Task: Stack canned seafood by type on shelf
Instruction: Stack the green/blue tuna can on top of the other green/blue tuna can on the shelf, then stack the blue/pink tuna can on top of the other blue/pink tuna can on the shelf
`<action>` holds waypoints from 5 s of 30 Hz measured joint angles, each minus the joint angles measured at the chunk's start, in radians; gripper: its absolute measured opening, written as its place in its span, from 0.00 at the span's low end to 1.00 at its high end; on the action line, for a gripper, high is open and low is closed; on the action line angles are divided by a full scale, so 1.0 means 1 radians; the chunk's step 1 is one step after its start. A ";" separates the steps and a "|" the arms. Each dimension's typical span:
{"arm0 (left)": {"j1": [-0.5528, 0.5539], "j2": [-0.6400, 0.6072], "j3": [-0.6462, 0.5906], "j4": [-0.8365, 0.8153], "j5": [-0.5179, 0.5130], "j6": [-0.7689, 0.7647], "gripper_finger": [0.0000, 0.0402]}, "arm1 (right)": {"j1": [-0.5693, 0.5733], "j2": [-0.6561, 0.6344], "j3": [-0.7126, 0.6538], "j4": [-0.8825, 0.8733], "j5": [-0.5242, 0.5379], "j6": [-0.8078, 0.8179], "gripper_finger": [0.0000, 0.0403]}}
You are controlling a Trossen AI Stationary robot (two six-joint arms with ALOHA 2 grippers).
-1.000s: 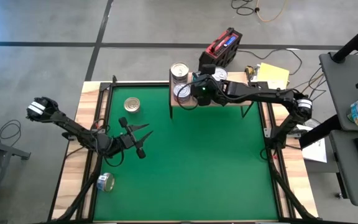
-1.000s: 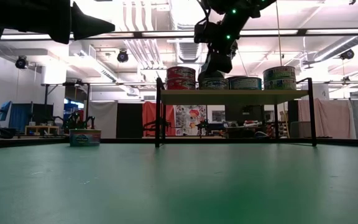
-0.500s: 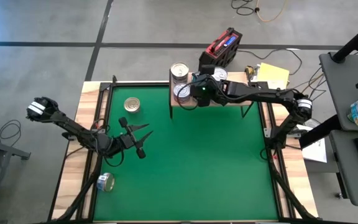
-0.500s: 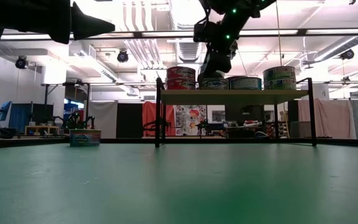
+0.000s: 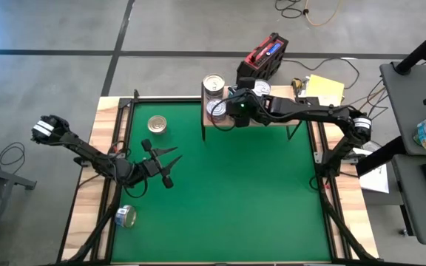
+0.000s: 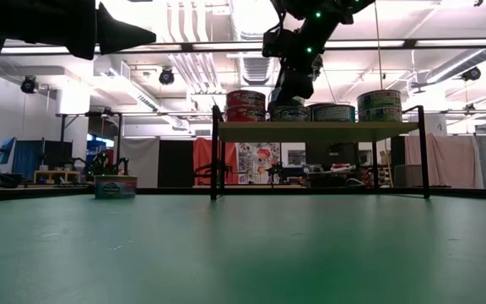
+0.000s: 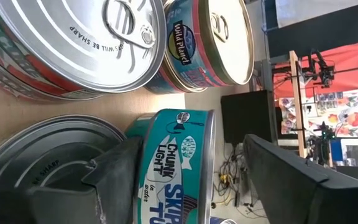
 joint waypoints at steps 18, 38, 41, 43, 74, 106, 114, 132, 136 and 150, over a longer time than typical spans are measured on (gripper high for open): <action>0.000 0.000 0.000 0.000 0.000 -0.008 0.33 | -0.003 0.000 0.000 0.000 0.000 -0.035 0.76; 0.000 0.000 0.000 -0.001 0.000 -0.008 0.33 | -0.023 0.000 0.000 0.076 -0.037 -0.089 0.78; 0.000 0.000 0.000 0.000 0.000 -0.008 0.33 | -0.038 0.000 0.000 0.086 -0.045 -0.060 0.79; 0.000 0.000 0.000 0.000 0.000 -0.008 0.33 | -0.047 0.000 0.000 0.085 -0.053 -0.045 0.79; 0.000 0.000 0.018 0.000 0.001 -0.025 0.33 | 0.030 -0.320 -0.077 -0.149 -0.373 0.575 0.19; -0.034 0.003 0.072 -0.363 0.086 -0.964 0.33 | 0.552 -0.530 -0.697 0.173 -0.263 0.984 0.03; -0.034 0.077 0.294 -0.771 0.080 -1.108 0.33 | 0.670 -0.529 -0.739 0.189 -0.133 1.021 0.03; -0.034 0.320 0.752 -1.789 0.221 -1.604 0.33 | 0.814 -0.529 -0.753 0.220 -0.099 1.021 0.03; -0.035 0.357 0.825 -1.921 0.299 -1.600 0.31 | 0.843 -0.529 -0.753 0.221 -0.096 1.026 0.03; -0.031 0.380 0.866 -2.025 0.359 -1.562 0.21 | 0.887 -0.582 -0.987 0.719 -0.040 0.798 0.03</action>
